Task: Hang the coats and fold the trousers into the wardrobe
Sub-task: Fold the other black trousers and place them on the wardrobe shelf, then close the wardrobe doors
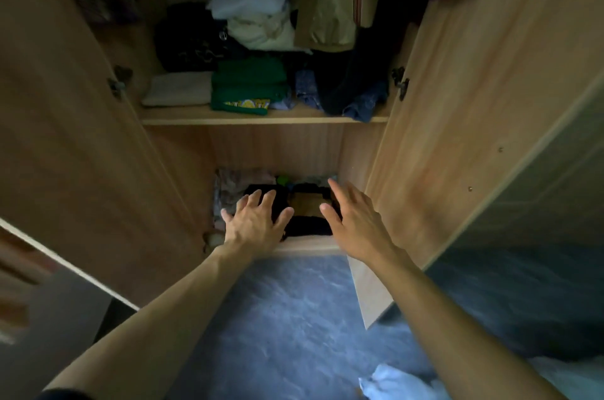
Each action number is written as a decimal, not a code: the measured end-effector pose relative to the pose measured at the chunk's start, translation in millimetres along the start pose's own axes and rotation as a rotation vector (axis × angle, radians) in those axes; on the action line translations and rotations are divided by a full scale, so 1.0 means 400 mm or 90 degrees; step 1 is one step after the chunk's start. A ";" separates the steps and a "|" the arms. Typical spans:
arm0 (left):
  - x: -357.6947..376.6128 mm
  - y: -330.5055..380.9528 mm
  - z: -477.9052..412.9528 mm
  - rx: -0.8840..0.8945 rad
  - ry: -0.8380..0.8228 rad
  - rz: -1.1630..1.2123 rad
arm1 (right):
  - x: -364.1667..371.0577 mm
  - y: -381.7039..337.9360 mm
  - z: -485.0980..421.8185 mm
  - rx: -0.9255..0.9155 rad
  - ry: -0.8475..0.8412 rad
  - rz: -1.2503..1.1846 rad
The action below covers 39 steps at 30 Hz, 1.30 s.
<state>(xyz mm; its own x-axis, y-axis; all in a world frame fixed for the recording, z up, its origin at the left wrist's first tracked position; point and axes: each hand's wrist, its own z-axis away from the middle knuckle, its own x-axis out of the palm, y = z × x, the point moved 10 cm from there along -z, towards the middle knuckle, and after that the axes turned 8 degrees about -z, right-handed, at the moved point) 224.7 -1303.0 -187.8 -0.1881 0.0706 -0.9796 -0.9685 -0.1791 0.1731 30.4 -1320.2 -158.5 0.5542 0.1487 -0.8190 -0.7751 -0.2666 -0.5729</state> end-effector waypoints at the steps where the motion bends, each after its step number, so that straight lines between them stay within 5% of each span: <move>1: -0.040 0.018 0.006 0.018 0.018 -0.003 | -0.042 -0.018 0.016 -0.007 0.019 -0.002; 8: -0.219 0.096 0.031 0.113 0.105 -0.002 | -0.217 -0.069 0.085 -0.013 0.130 -0.014; 14: -0.320 0.101 0.034 0.154 0.124 0.005 | -0.270 -0.131 0.103 -0.011 0.123 0.049; 20: -0.415 0.155 0.023 0.226 0.196 0.045 | -0.408 -0.153 0.184 -0.009 0.224 0.115; 32: -0.473 0.444 0.019 0.310 0.169 0.038 | -0.798 -0.023 0.254 0.034 0.485 0.095; 39: -0.530 0.683 0.011 0.365 0.184 0.025 | -0.853 0.084 0.176 0.025 0.417 -0.052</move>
<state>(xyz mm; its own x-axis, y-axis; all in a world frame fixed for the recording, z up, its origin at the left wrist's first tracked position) -0.6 -1362.6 67.6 -0.2513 -0.2064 -0.9457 -0.9102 0.3826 0.1584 -206.1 -1312.9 99.4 0.6719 -0.4469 -0.5906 -0.7266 -0.2429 -0.6427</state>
